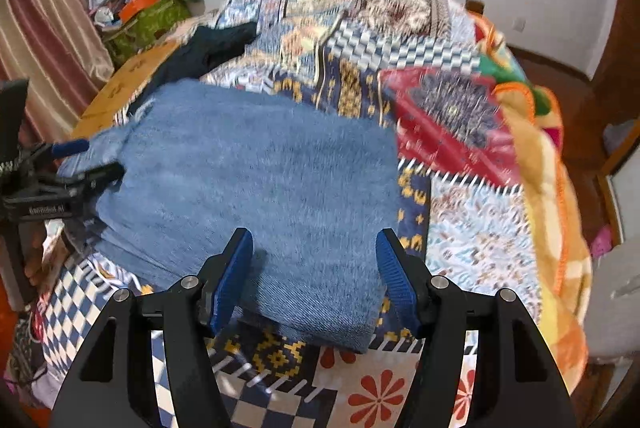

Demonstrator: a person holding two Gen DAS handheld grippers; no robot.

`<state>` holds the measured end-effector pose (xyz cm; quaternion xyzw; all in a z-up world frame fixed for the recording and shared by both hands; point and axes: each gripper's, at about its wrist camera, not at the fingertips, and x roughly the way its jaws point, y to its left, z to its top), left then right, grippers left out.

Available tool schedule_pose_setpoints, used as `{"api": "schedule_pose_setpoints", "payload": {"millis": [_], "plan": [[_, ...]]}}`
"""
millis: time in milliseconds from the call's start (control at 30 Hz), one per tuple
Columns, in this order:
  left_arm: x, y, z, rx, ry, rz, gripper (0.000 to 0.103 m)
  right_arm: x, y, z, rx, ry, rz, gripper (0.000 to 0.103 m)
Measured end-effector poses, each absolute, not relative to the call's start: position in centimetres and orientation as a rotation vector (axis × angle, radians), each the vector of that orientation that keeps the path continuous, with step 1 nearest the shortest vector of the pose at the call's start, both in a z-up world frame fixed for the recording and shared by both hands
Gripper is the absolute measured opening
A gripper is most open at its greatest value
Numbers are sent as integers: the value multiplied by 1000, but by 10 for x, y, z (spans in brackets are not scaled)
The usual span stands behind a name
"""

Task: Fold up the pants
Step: 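Move both open grippers over the folded blue jeans, then grasp the jeans edge by the back pocket with the left gripper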

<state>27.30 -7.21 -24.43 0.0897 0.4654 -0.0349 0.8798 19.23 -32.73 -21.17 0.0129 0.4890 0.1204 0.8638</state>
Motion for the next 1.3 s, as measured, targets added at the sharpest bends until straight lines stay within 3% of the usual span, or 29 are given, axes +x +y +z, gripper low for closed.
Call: {"api": "schedule_pose_setpoints", "payload": {"millis": [467,800,933,1133,1300], "plan": [[228,91,-207,-143,890,164,103,197,-252,-166,-37,868,395,63],[195,191,-281,-437,1084,251,103,204,-180,-198,-103,929,501,63],[192,200,-314,-590,1164,188,103,215,-174,-233,-87,1057,480,63],[202,191,-348,-731,1236,45,103,213,-180,-232,-67,1054,483,64],[213,193,-354,-782,1193,18,103,213,-177,-231,-72,1047,486,66]]}}
